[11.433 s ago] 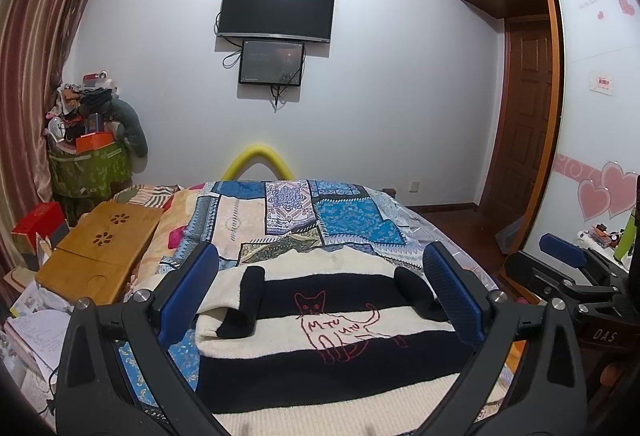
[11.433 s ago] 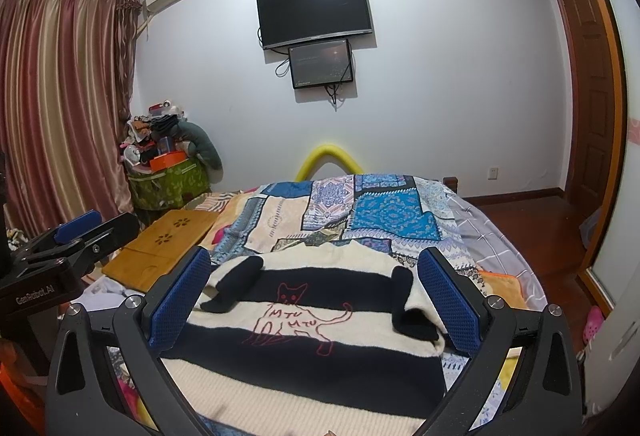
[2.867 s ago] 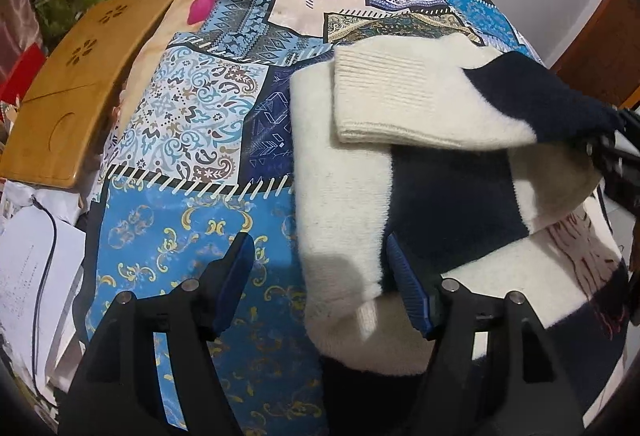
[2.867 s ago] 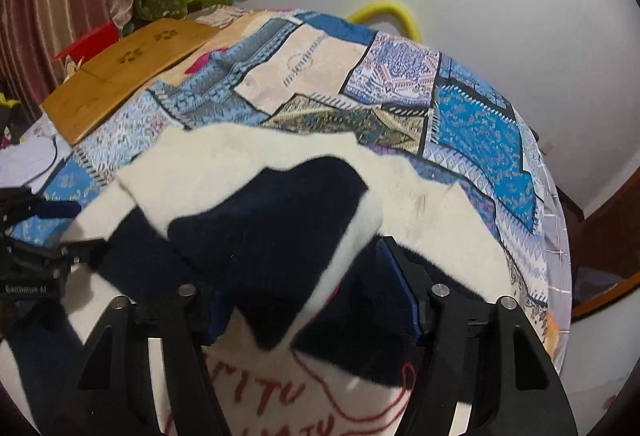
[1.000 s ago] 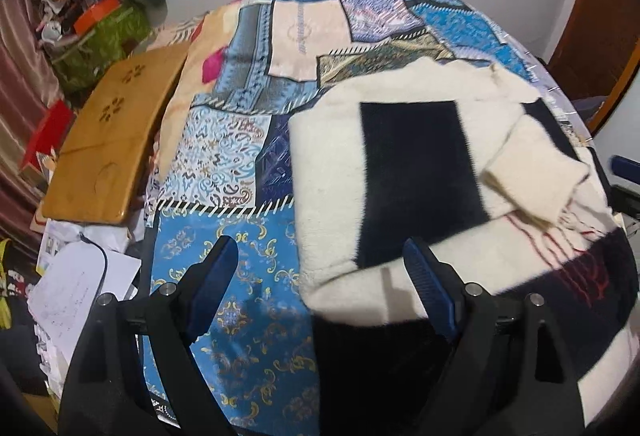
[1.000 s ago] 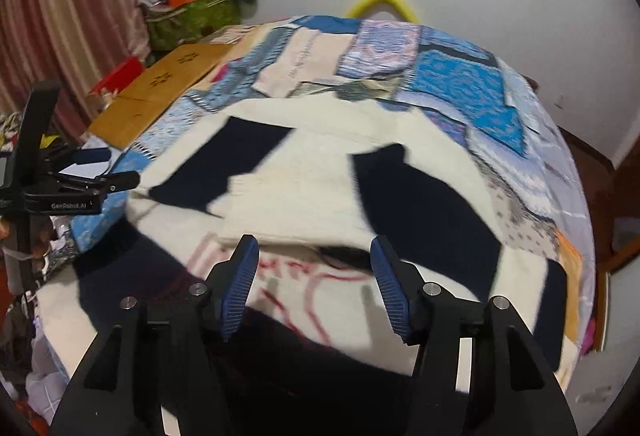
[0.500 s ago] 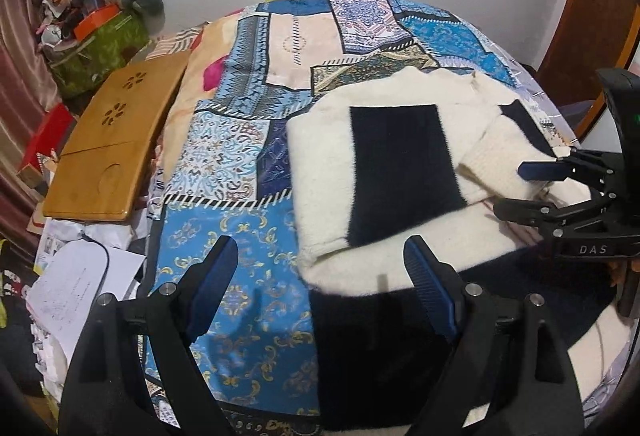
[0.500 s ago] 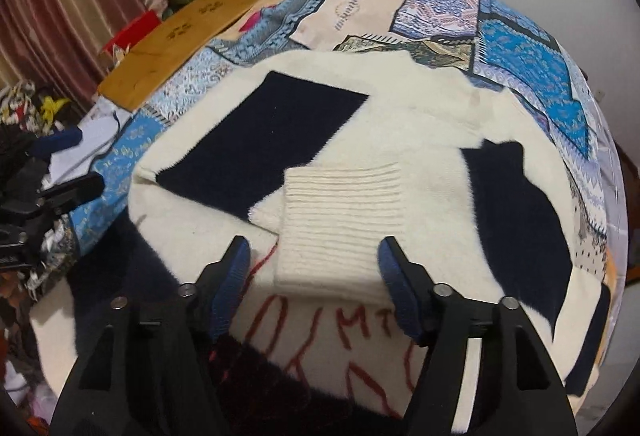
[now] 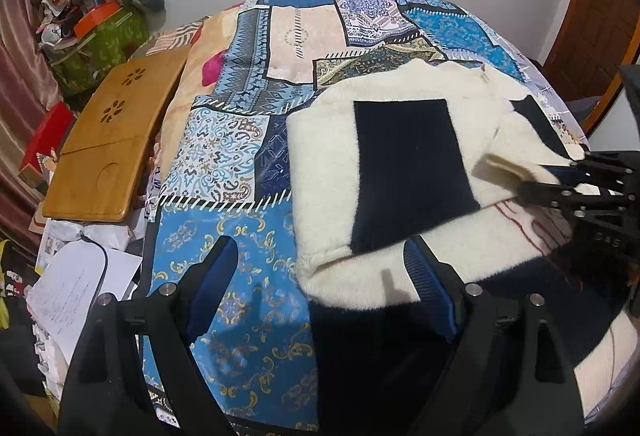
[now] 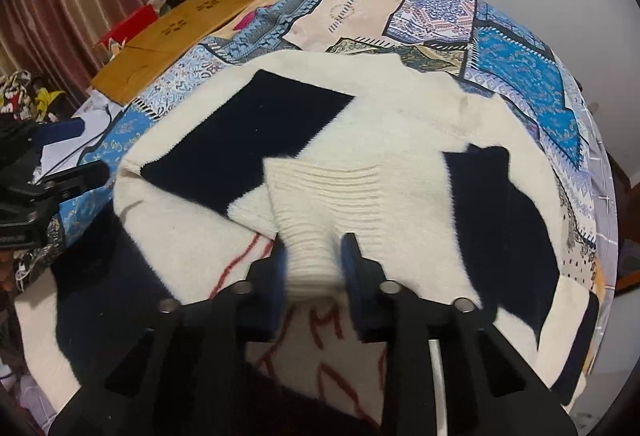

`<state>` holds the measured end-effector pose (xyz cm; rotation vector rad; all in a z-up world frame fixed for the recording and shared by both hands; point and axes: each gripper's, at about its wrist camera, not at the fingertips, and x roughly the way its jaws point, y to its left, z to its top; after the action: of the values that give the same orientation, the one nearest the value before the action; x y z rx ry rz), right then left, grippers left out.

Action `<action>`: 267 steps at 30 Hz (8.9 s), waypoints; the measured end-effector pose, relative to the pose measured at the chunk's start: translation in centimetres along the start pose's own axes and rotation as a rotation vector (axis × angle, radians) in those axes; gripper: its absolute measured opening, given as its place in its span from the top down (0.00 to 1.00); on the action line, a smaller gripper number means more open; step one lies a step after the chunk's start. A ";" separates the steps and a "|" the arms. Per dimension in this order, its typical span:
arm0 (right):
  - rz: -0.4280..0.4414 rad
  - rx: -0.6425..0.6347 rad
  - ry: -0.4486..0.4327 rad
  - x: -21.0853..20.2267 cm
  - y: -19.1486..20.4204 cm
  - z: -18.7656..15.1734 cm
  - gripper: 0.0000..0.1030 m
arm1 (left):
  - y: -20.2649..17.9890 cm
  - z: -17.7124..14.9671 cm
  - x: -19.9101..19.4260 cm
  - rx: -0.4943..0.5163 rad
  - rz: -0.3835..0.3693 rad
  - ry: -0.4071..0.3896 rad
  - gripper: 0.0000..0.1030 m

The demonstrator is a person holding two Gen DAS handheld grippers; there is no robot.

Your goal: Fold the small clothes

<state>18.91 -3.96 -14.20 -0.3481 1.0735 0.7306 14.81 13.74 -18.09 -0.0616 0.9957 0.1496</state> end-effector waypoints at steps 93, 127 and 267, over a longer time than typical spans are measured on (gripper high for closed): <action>-0.236 0.953 -0.075 -5.9 -32.5 -25.3 0.85 | -15.4 7.8 10.0 0.132 -0.029 0.177 0.12; -0.209 0.501 -0.511 -23.4 -21.5 -7.4 0.94 | -13.2 8.4 -0.4 0.123 -0.075 -0.036 0.12; -0.107 0.485 -0.190 -8.8 -18.7 -12.2 0.36 | -4.8 14.3 -4.6 -0.088 0.104 -0.220 0.89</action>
<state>21.23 -27.81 -13.49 0.0787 1.0061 0.3804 25.02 10.33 -6.56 -0.0724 0.7724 0.2897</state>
